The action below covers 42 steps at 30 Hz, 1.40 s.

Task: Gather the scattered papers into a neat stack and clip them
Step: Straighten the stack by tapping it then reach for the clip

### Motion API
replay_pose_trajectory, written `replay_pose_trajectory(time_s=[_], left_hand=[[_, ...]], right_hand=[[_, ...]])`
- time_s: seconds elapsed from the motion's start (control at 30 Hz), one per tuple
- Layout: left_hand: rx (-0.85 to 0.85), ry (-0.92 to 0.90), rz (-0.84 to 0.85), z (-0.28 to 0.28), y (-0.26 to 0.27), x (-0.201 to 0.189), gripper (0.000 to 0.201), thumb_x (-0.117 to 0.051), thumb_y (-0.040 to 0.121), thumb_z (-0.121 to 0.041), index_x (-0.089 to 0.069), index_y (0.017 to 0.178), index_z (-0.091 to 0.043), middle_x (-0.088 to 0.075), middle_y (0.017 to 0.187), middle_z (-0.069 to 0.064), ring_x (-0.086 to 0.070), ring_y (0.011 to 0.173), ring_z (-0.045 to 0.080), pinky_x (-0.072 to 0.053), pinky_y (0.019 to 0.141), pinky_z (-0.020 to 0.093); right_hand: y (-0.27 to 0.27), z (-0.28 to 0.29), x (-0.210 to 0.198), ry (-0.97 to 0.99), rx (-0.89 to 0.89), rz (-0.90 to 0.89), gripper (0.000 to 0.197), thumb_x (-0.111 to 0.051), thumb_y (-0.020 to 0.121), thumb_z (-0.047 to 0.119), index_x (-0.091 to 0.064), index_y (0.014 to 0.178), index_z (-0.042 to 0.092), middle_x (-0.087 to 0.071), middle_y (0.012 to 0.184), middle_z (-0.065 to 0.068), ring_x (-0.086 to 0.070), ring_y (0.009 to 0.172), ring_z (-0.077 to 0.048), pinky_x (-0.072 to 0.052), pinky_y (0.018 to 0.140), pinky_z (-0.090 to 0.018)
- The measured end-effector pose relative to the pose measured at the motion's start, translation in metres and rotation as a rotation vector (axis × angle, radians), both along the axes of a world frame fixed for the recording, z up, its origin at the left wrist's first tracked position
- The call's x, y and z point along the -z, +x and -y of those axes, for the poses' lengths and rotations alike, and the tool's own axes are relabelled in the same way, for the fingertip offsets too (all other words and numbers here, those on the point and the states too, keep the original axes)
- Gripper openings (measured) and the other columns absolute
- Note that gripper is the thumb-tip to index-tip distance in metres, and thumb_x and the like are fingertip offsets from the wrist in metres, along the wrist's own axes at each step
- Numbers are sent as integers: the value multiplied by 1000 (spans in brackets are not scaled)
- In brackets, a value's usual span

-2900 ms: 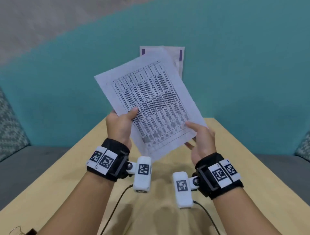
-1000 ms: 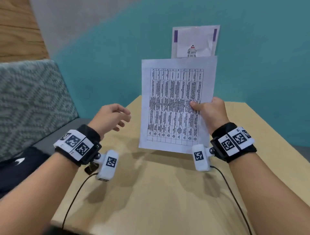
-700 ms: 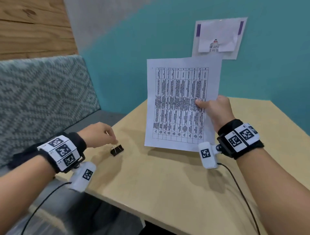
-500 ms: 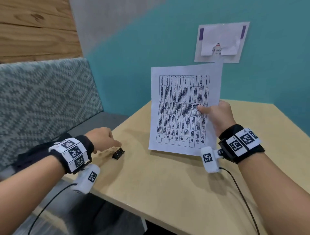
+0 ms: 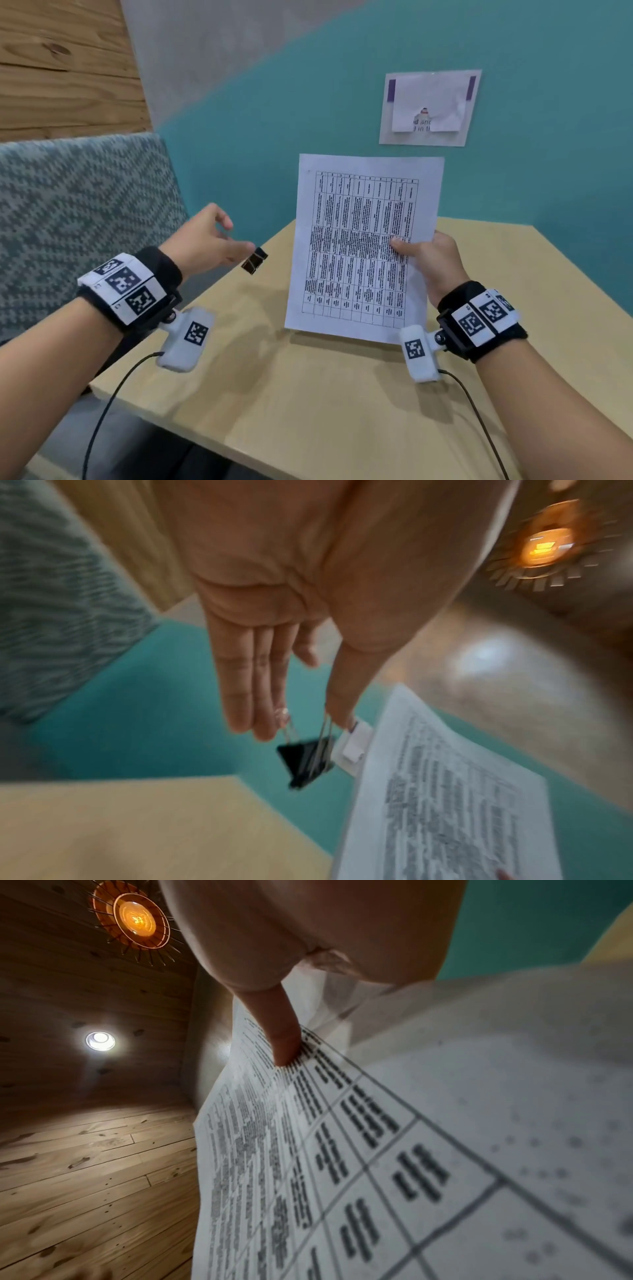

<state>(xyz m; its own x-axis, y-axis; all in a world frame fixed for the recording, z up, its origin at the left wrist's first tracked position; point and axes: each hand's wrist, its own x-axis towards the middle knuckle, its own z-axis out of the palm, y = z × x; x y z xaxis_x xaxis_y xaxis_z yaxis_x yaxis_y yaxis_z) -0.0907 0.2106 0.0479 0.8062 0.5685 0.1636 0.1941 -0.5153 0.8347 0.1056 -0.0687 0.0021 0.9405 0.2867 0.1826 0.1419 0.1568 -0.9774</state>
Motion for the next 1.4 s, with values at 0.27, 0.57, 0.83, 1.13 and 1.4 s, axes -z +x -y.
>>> replay_pose_trajectory(time_s=[0.27, 0.57, 0.83, 1.13, 1.4], left_hand=[[171, 619, 625, 66, 4, -78, 62, -86, 81, -15, -26, 89, -30, -71, 92, 9, -74, 85, 18, -62, 80, 43], [300, 1009, 732, 76, 19, -90, 70, -83, 83, -11, -18, 91, -38, -67, 87, -4, -74, 81, 27, -52, 68, 32], [323, 1105, 712, 67, 22, -99, 71, -83, 81, -8, -19, 90, -35, -67, 78, 4, -70, 76, 18, -45, 63, 28], [439, 915, 616, 65, 26, -119, 68, -85, 76, 3, -24, 76, -27, -51, 62, 8, -75, 83, 6, -53, 64, 25], [483, 700, 413, 67, 37, -125, 44, -87, 77, -11, -48, 97, -15, -75, 93, 2, -75, 87, 13, -60, 91, 35]], right_hand=[[-12, 2, -2, -35, -31, 244, 23, -74, 86, 3, -71, 102, 20, -77, 103, -4, -73, 98, -21, -56, 92, -39], [-22, 1, -4, -40, -39, 416, 18, -74, 88, 11, -71, 102, 22, -76, 95, 0, -71, 89, -18, -59, 84, -43], [-24, 0, -2, -21, -81, 473, 18, -73, 89, 9, -70, 99, 23, -74, 85, 10, -67, 79, -6, -55, 75, -32], [-24, 1, -4, -14, -127, 503, 22, -71, 89, 5, -69, 100, 23, -77, 92, 13, -70, 83, -3, -54, 72, -20], [-21, 3, -3, 1, -130, 453, 20, -70, 89, 2, -70, 102, 17, -78, 93, 9, -72, 84, -6, -56, 72, -21]])
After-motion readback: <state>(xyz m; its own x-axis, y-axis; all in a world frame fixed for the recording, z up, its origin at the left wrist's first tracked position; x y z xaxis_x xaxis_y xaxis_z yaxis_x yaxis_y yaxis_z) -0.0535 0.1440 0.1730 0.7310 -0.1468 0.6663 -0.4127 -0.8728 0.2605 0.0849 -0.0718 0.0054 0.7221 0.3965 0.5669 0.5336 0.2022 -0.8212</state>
